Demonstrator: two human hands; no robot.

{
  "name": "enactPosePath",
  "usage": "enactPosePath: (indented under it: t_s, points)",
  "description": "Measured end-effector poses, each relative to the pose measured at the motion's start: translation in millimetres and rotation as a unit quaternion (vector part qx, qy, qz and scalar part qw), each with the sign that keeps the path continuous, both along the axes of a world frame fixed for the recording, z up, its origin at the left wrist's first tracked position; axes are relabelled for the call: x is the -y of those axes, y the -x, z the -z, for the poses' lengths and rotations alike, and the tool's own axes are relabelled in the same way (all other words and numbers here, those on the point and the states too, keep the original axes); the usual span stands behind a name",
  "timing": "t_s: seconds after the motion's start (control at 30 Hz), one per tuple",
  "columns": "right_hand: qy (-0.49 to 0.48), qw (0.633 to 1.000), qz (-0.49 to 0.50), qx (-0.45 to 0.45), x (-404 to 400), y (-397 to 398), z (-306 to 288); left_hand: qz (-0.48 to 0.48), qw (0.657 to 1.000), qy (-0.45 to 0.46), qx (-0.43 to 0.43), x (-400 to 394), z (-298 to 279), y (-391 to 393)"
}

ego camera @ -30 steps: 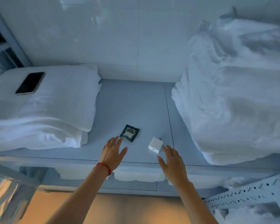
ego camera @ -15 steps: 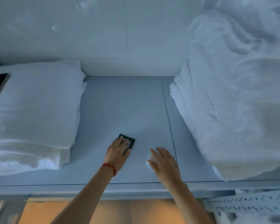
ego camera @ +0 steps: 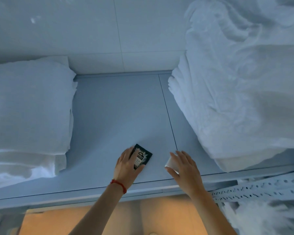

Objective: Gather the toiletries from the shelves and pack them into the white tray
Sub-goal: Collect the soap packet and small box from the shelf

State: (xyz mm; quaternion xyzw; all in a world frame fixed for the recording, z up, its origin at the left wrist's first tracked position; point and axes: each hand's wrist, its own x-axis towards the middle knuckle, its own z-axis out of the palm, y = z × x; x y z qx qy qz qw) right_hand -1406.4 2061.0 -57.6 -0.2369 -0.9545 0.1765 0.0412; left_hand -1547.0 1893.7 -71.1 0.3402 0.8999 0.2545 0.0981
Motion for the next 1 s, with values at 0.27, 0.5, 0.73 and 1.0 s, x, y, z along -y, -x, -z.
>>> enactPosePath:
  t_s: [0.27, 0.5, 0.73, 1.0]
  points:
    - [-0.034, 0.997, -0.035, -0.057, -1.5, 2.9, 3.3, -0.032, 0.999, 0.016, 0.029, 1.8, -4.9, 1.8]
    - [-0.033, 0.995, -0.049, -0.077, -5.1, 2.0, 10.0, -0.097, 0.986, -0.052, 0.122, -6.8, -14.4, -3.4]
    - [-0.027, 0.996, -0.051, -0.067, -3.9, 1.9, 6.2, -0.096, 0.984, -0.071, 0.132, -5.7, -18.5, -8.3]
    - [-0.03, 0.998, 0.012, -0.055, 22.9, -16.4, 1.3, -0.031, 0.989, -0.092, 0.113, 11.2, -25.9, -6.4]
